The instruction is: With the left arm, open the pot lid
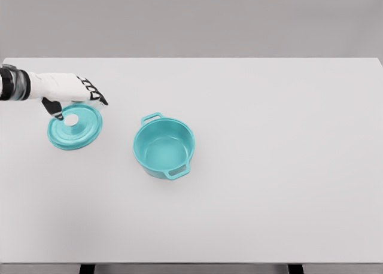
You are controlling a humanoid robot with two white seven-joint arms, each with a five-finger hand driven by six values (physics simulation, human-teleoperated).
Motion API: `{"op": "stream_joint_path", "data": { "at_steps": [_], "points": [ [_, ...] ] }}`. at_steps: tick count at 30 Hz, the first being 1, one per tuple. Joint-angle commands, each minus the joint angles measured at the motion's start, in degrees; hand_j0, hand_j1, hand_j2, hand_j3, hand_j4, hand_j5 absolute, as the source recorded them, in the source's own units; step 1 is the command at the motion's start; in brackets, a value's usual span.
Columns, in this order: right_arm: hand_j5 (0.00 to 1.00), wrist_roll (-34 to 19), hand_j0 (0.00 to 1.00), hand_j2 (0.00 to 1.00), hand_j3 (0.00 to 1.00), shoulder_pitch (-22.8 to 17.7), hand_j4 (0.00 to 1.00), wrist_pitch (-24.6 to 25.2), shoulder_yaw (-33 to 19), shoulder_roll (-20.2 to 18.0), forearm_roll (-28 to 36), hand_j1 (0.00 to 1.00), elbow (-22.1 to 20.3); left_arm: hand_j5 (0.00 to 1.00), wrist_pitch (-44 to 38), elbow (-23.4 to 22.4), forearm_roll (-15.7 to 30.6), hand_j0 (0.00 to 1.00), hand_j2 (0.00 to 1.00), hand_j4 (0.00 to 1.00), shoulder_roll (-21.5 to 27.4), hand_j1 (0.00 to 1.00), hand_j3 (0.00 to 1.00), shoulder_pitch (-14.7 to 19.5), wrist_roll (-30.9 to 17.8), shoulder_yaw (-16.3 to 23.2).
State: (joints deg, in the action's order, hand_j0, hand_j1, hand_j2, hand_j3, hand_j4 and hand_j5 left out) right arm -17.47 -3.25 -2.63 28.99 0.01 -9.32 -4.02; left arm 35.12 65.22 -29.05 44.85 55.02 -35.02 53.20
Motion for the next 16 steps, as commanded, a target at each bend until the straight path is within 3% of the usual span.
{"op": "stream_joint_path", "data": {
  "at_steps": [1,3,16],
  "points": [
    [1.00,-0.02,1.00,1.00,1.00,0.00,1.00,-0.01,0.02,-0.01,0.00,1.00,0.07,1.00,-0.12,-9.84,3.83,1.00,1.00,1.00,-5.21,1.00,1.00,0.09,0.02,-2.75],
    [1.00,-0.02,1.00,1.00,1.00,0.00,1.00,-0.01,0.02,-0.01,0.00,1.00,-0.02,1.00,-0.12,-13.80,3.83,1.00,1.00,1.00,-6.53,1.00,1.00,0.70,0.02,-4.60],
    [1.00,-0.02,1.00,1.00,1.00,0.00,1.00,-0.01,0.02,-0.01,0.00,1.00,-0.02,1.00,-4.18,-18.02,2.60,1.00,1.00,1.00,-7.50,1.00,1.00,2.37,0.30,-6.71]
  ]
}}
